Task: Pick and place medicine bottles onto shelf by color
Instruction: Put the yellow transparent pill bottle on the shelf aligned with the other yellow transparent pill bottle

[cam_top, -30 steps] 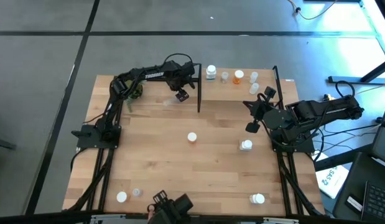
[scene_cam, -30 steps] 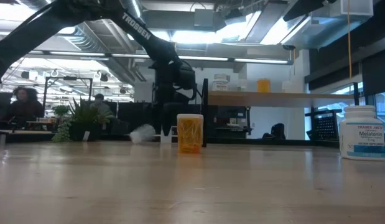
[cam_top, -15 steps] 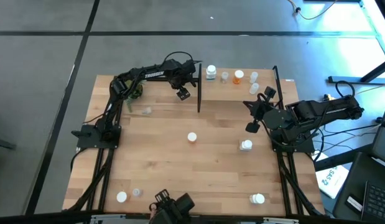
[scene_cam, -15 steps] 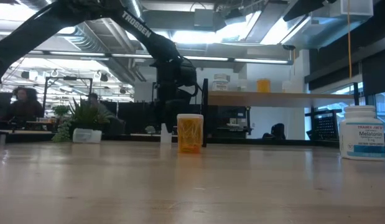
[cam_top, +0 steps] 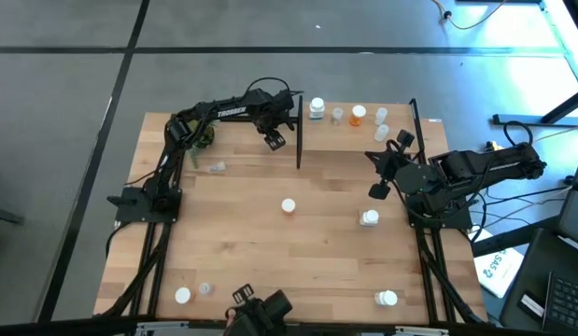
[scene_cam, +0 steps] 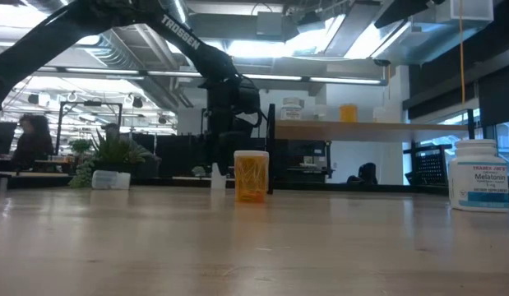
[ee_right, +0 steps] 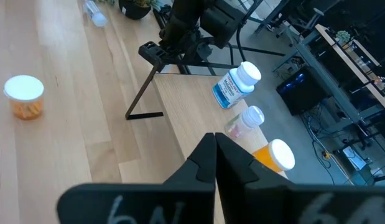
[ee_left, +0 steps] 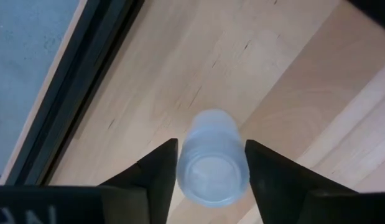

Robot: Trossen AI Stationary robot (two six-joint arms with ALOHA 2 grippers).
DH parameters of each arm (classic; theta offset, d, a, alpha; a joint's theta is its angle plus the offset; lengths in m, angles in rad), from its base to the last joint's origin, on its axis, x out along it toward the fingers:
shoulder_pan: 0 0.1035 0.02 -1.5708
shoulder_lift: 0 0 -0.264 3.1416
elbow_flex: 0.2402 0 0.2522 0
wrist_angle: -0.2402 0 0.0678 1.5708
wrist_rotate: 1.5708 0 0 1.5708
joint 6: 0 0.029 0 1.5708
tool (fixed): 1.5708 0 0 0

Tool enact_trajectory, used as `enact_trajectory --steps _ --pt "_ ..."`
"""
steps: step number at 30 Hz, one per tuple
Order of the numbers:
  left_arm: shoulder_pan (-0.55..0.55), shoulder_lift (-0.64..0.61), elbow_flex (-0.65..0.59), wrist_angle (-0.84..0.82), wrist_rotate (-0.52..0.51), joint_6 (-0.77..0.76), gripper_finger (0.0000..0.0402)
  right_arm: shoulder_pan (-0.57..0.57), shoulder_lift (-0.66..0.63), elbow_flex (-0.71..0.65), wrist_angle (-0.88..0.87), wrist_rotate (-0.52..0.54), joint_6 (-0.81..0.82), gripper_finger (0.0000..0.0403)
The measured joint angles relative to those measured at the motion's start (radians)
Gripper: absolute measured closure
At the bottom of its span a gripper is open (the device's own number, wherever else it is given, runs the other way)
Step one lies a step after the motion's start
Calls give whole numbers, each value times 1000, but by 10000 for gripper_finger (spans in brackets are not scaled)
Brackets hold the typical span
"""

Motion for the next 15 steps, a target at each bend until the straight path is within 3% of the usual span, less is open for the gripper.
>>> enact_trajectory --steps 7,15 --pt "-3 -2 0 -28 0 0 260 0 0 0 -1 -1 21 400" --pt "-15 -6 1 -61 -3 1 263 0 0 0 -2 -1 21 400"
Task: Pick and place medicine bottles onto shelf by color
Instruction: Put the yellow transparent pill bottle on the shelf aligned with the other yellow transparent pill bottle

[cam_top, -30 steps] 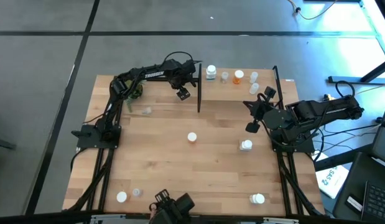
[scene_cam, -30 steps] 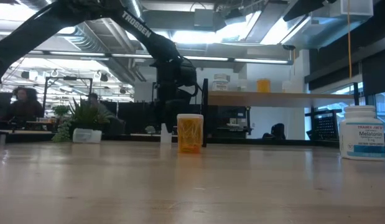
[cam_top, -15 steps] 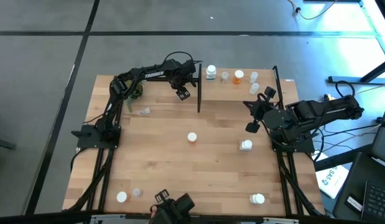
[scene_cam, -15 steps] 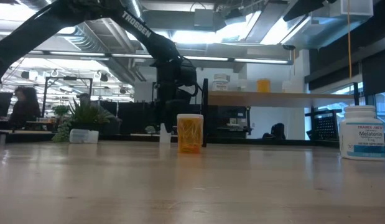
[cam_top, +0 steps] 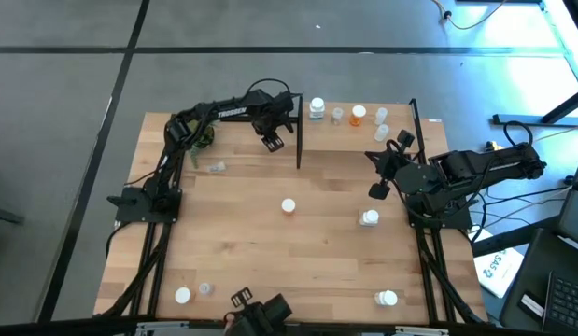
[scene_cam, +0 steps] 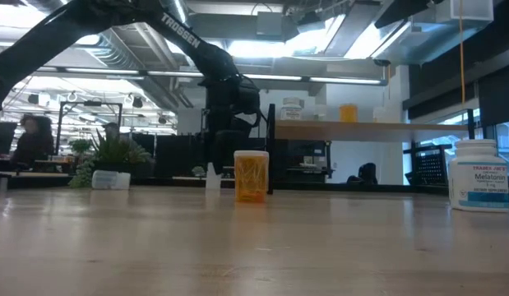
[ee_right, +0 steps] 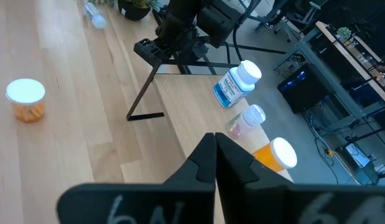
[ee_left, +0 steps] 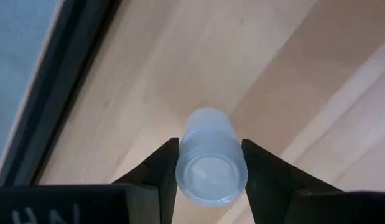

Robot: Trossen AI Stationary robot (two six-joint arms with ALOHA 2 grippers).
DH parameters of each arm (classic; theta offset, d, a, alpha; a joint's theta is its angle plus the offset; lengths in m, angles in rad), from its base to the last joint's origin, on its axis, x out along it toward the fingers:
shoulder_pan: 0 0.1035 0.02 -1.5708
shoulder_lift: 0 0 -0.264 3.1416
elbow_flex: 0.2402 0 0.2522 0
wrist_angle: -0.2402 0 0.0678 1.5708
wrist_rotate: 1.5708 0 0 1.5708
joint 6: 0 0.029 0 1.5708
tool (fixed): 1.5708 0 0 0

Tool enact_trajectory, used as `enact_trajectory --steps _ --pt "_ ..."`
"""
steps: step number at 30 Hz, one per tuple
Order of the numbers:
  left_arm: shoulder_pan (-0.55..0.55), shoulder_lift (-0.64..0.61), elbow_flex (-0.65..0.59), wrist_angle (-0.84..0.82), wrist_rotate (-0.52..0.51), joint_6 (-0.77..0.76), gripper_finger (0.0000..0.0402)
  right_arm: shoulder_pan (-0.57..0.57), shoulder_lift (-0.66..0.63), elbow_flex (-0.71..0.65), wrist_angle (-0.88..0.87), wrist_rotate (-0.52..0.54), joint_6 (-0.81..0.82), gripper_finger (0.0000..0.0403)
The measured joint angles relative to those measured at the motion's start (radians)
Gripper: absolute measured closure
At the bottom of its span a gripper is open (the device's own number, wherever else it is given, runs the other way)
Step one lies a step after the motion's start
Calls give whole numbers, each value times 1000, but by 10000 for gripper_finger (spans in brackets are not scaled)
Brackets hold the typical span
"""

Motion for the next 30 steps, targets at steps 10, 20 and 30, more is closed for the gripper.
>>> enact_trajectory --steps 10,20,30 --pt "-47 -69 0 -49 -44 -38 264 0 -2 0 0 -18 -29 400" --pt "-104 -190 0 -127 -60 -121 264 0 -3 0 0 -64 -26 400" --pt "-238 -329 -1 -213 -145 -208 264 0 -3 0 1 -79 -24 400"
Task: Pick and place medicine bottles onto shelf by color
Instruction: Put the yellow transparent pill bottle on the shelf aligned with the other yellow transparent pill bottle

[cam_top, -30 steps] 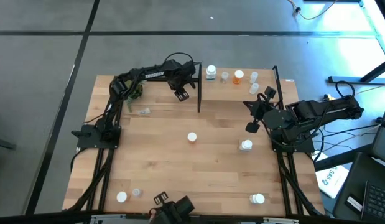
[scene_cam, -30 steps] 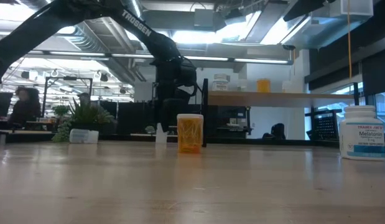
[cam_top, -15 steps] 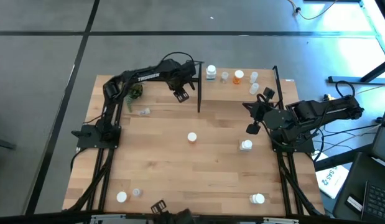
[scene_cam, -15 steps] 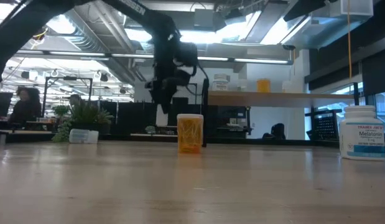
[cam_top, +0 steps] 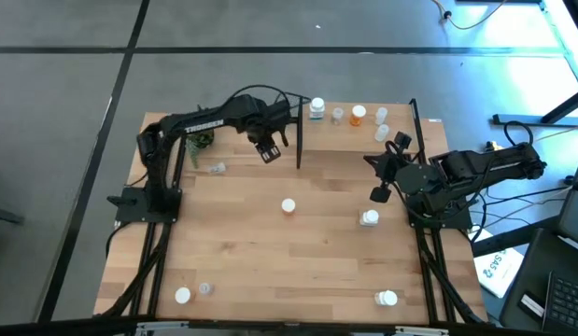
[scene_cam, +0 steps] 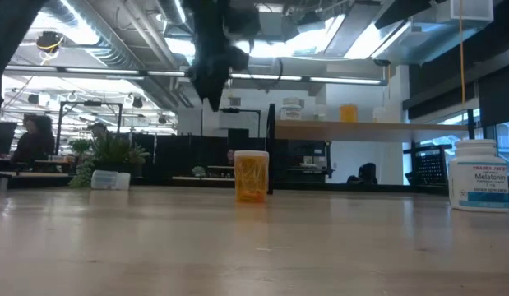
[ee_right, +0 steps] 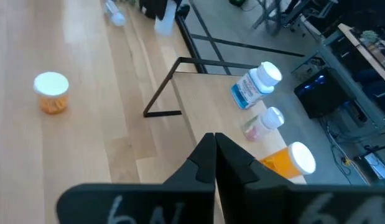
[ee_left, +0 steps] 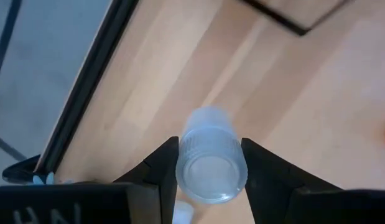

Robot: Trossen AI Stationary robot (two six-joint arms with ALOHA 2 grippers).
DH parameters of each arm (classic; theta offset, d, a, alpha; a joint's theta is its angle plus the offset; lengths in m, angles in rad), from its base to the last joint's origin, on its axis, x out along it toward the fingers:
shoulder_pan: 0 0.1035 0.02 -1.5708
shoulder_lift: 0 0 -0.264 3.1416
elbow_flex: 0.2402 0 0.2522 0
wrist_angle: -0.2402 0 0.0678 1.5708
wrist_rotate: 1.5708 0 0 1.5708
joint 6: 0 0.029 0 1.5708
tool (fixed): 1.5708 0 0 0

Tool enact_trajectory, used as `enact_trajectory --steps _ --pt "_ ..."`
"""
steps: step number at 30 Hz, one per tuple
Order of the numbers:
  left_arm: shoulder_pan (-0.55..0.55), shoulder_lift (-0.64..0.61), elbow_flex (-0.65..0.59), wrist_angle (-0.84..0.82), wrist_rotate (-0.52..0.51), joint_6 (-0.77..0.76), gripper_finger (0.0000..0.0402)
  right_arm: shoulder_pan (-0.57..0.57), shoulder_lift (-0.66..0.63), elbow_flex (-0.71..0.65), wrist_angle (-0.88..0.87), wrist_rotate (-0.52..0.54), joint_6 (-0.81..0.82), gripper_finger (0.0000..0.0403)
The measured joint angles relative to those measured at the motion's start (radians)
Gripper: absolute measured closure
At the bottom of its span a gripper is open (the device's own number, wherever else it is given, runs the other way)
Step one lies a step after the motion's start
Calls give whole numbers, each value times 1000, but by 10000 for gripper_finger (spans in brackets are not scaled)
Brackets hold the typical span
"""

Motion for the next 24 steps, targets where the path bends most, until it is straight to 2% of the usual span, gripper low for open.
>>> enact_trajectory --steps 4,10,14,18,24 --pt "-94 -57 0 -18 -14 -59 264 0 0 0 0 -48 0 400" --pt "-305 -80 0 -25 -14 -88 264 0 0 0 0 -151 3 400" --pt "-453 -58 1 -18 -10 -116 264 0 0 0 0 -184 9 400" --pt "-585 -33 2 8 18 -112 264 0 0 0 1 -265 0 400" --pt "-711 44 1 74 87 -115 264 0 0 0 2 -272 27 400"
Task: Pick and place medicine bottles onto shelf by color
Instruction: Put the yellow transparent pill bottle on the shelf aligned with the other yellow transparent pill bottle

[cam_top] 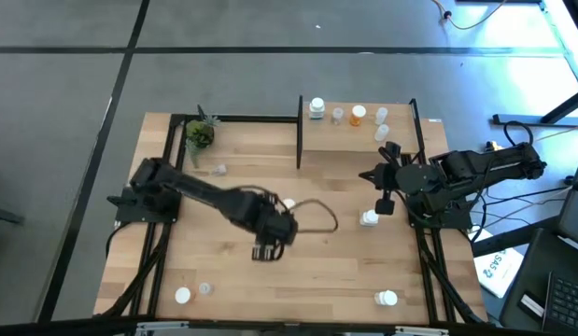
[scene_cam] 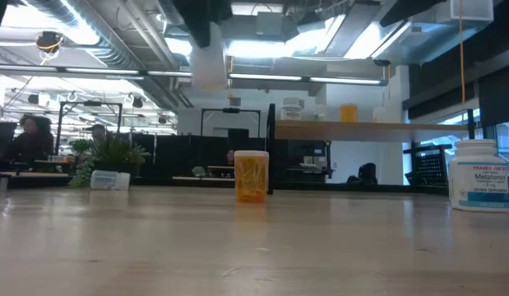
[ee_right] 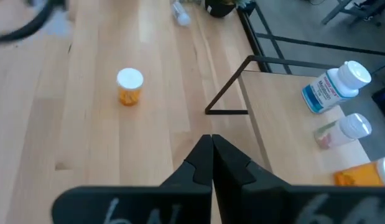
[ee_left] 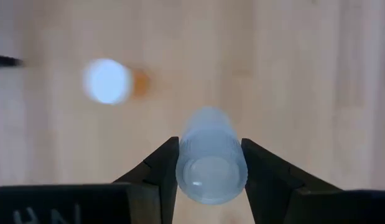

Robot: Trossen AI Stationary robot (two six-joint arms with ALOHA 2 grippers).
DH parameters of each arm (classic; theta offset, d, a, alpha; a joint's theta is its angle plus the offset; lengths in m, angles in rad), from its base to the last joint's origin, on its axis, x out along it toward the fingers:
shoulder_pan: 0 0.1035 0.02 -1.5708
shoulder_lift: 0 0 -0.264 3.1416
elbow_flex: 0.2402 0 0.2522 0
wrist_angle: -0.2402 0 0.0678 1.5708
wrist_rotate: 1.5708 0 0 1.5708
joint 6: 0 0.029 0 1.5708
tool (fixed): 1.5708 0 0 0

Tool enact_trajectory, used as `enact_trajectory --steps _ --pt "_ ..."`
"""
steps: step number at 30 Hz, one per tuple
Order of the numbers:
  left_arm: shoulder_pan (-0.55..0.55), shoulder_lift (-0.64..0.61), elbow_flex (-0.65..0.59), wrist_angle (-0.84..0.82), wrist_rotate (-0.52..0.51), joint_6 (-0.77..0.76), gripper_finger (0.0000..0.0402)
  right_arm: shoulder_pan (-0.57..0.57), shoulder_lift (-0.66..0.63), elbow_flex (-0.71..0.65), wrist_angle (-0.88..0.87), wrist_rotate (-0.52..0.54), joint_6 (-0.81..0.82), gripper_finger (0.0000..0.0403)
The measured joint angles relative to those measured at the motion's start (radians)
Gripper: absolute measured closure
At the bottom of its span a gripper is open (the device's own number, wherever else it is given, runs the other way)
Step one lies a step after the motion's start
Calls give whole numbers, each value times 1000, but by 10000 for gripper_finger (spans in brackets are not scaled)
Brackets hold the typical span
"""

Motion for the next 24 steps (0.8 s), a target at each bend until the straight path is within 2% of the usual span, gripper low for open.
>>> enact_trajectory --steps 6,15,24 --pt "-48 119 0 52 70 -1 264 0 2 0 6 -49 -6 400" --pt "-51 267 0 80 170 -21 264 0 5 0 6 -214 -43 400" --pt "-53 287 3 110 169 -43 264 0 5 0 5 -217 -57 400"
